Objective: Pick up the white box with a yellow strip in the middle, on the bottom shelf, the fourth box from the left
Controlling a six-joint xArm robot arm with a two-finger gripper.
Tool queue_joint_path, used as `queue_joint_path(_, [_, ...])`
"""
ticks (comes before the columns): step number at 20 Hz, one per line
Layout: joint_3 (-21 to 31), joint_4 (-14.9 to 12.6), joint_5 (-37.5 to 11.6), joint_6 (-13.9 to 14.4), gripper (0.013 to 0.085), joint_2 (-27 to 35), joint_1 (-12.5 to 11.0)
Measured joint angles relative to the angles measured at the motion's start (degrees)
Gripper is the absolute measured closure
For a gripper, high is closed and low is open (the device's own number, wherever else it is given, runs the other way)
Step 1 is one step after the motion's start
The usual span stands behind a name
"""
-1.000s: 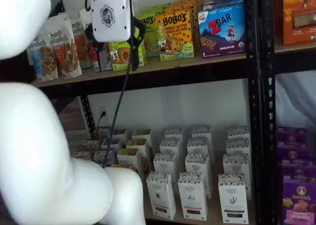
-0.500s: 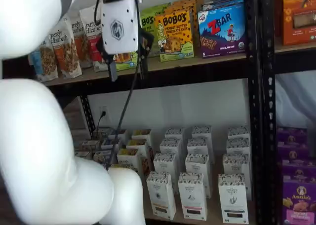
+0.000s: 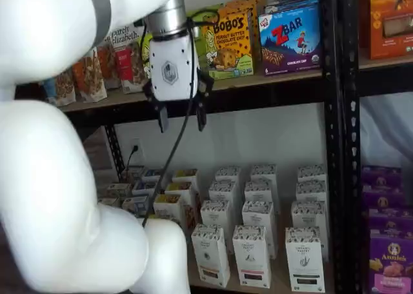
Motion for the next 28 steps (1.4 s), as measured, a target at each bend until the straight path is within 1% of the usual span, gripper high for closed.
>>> queue_joint_path(3, [3.1,-0.6,-4.3,0.5,0.013,-0.6,0.7])
queue_joint_path(6, [4.9,-1.2,-6.5,1.4,0.013,0.4,1.7])
queue_joint_path(9, [6.6,-1.3,-8.7,2.1,0.013,1.4,2.5])
queue_joint_path(11, [8.2,-0.6,-10.9,2.4,0.013,2.1,2.8])
queue_joint_path(13, [9.4,-1.1,-12.5,3.3,0.013,2.9,3.9])
queue_joint_path(15, [11.3,-1.2,-15.5,4.6,0.013,3.7,5.2])
queue_joint_path(18, [14.2,-0.4,-20.5,5.5,0.013,4.0,6.4])
queue_joint_path(20, [15.2,-0.4,-22.4,6.2,0.013,5.1,7.2])
queue_joint_path(24, [17.4,-0.9,-27.1,8.1,0.013,6.9,9.2])
queue_joint_path(28, [18.3,-2.5,-31.1,10.8,0.013,10.4,11.3])
